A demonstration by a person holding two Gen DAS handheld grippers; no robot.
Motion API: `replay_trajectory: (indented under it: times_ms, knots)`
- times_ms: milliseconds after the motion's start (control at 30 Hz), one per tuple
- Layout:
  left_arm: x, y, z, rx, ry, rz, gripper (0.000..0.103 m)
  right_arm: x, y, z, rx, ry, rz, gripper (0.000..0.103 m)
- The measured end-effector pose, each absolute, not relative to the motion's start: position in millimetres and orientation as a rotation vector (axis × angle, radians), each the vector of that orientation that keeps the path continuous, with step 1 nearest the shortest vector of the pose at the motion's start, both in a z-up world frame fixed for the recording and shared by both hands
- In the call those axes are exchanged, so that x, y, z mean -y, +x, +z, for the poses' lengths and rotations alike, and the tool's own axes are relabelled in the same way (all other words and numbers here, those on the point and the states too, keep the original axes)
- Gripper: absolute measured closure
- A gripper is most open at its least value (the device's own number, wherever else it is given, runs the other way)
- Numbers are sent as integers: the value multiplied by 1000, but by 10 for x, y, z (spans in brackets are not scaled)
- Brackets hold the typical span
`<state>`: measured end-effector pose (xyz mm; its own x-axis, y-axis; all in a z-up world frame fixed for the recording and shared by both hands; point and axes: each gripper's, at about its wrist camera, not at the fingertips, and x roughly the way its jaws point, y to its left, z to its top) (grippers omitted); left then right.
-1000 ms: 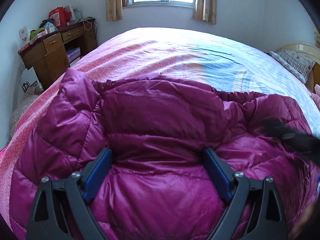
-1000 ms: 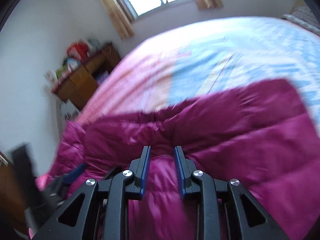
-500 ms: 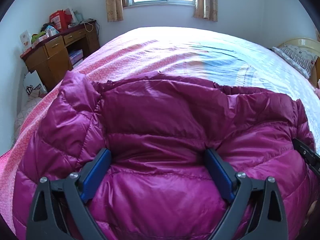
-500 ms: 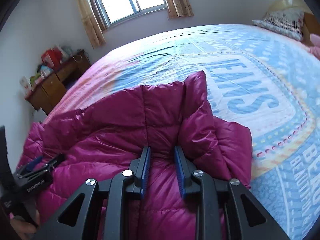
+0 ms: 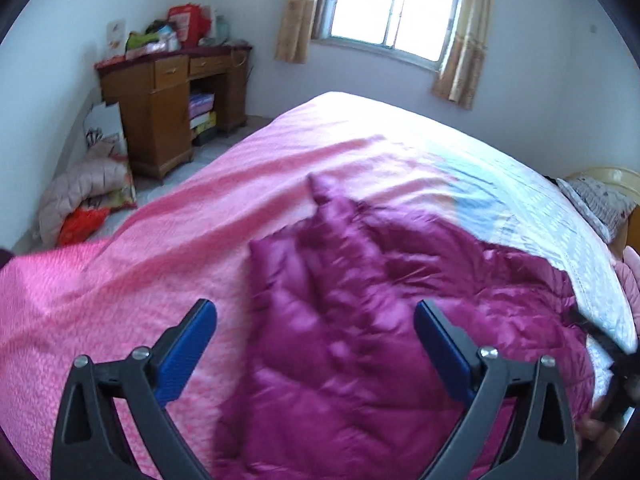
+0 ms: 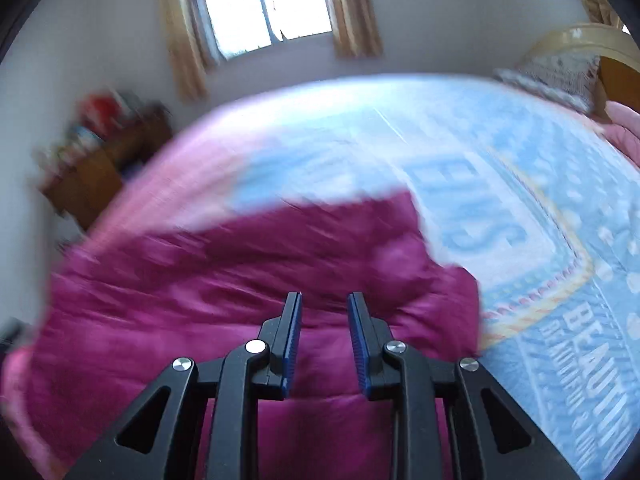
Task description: Fold large clothes
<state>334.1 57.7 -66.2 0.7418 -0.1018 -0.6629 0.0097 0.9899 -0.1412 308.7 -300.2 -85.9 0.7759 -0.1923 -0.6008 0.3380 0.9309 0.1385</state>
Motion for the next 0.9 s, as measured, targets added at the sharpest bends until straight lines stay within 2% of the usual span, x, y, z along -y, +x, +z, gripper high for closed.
replay_trajectory:
  times_ms: [100,233,400,567,667,733,767,800,833,900]
  knots:
    - [-619,3384,-901,-806,-174,-52,2,2441,3034,-664,-614,188,-130,79]
    - [-596,3384,-1131,-865,-235,-70,2,1963,3100,-758,-676,144,-32,79]
    - [-619,3330,-1197,-829,-249,-87,2,1800,3217,-1362,-766,135,-20,81]
    - [-639,3283,-1210,-808,-288,-78,2,1844,3219,-1414,-768,162,-14,81]
    - [-624,3207,-1189,-790,-306,-89,6,1869,3233,-1428,-771,169,-11,81]
    - [-619,3177,-1163,-772,-322,-112,34,1889,3253,-1434,-774,175,-7,81]
    - [-627,3174,-1140,-762,-341,-130,43,1898,3254,-1439,-774,180,-5,81]
    - [-621,3171,-1103,-754,-353,-141,57,1937,3270,-1435,-776,186,1,81]
    - [-617,3162,-1051,-743,-359,-147,67,1978,3283,-1431,-776,197,7,81]
    - [-579,3153,-917,-720,-352,-174,78,2037,3278,-1438,-775,227,23,81]
